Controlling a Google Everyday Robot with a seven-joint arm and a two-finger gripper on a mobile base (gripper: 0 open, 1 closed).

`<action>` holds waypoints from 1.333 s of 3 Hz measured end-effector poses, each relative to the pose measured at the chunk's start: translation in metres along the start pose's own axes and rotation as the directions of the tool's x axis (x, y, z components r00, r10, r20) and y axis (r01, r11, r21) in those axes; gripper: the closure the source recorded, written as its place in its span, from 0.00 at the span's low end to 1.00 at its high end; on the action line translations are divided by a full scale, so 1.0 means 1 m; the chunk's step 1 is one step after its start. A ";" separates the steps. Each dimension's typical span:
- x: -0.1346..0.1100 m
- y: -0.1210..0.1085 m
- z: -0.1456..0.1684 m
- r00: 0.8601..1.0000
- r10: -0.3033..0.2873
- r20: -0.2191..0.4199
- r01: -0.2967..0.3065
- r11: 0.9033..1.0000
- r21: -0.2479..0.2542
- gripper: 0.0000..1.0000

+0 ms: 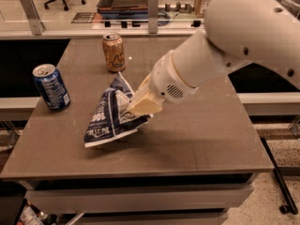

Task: Move blue chip bag near pepsi can

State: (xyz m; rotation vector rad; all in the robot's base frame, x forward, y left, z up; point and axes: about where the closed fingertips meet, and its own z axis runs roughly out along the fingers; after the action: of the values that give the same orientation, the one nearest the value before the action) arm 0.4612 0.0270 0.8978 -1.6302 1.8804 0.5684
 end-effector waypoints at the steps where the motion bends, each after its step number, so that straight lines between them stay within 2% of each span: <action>1: -0.026 0.015 0.028 0.997 -0.081 -0.003 0.081 0.996 -0.049 1.00; 2: -0.043 0.007 0.048 0.992 -0.129 -0.014 0.128 0.991 -0.034 1.00; 3: -0.045 0.008 0.050 0.990 -0.139 -0.018 0.138 0.990 -0.033 0.84; 4: -0.046 0.009 0.050 0.990 -0.143 -0.020 0.142 0.989 -0.033 0.61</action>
Offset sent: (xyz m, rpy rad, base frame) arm 0.0269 0.0906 -0.0135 -0.0593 -0.1140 0.1343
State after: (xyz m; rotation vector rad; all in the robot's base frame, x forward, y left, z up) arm 0.4636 0.0953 0.8916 -1.7809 1.7611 0.5244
